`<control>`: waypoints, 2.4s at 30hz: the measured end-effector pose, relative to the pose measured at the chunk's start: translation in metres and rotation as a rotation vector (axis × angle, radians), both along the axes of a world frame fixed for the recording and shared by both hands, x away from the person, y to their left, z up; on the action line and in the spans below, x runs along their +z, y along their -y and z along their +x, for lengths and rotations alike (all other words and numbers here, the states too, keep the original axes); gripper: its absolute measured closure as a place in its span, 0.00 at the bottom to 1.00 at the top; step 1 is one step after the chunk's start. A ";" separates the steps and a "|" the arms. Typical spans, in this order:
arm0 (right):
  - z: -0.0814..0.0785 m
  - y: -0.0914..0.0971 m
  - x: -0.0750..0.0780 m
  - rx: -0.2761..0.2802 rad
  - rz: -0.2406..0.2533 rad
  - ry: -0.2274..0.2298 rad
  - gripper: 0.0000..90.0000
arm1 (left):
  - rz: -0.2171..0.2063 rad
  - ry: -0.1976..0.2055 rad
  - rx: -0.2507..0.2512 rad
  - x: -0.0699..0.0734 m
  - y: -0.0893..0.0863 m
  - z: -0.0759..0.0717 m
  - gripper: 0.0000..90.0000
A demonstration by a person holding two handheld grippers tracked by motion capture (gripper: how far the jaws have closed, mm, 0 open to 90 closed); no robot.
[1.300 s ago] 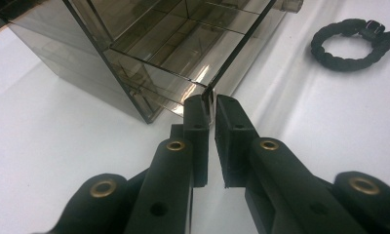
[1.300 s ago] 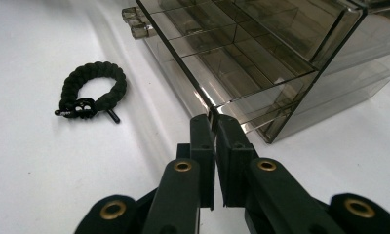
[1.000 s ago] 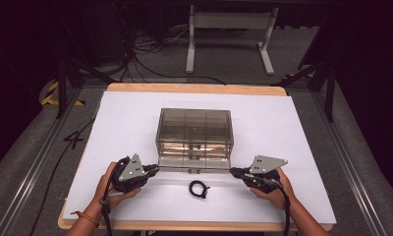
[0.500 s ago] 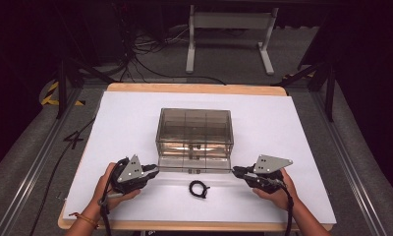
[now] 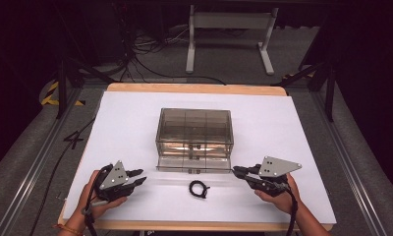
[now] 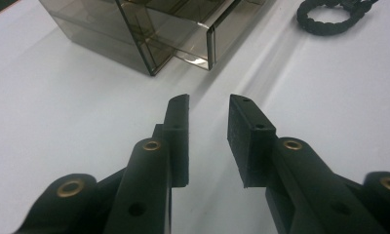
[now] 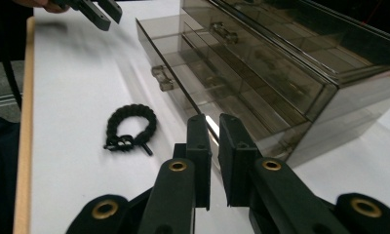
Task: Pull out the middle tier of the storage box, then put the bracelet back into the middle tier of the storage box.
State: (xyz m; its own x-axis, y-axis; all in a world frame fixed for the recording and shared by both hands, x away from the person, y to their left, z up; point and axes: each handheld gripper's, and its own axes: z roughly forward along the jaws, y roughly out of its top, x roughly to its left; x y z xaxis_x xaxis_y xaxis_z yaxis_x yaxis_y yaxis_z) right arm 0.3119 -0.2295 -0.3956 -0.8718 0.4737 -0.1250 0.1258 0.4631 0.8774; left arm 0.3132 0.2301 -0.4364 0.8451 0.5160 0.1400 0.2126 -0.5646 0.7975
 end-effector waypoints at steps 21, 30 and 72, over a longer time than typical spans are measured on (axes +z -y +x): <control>-0.018 -0.083 -0.023 0.225 -0.097 -0.040 0.87 | -0.124 -0.041 0.098 -0.020 -0.023 -0.002 0.38; -0.008 -0.107 -0.050 0.239 -0.183 -0.102 0.79 | -0.141 -0.015 0.171 -0.022 -0.027 -0.003 0.17; -0.030 -0.088 -0.015 0.307 -0.110 -0.037 0.95 | -0.103 -0.028 0.177 -0.022 -0.022 -0.001 0.15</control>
State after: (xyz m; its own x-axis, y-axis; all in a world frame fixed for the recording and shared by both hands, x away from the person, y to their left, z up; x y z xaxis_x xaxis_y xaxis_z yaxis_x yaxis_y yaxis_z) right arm 0.2818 -0.1412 -0.4110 -0.9767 0.1736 -0.1264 -0.0035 0.5757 0.8176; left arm 0.3121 0.2525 -0.4584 0.7430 0.6669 0.0566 0.3237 -0.4321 0.8417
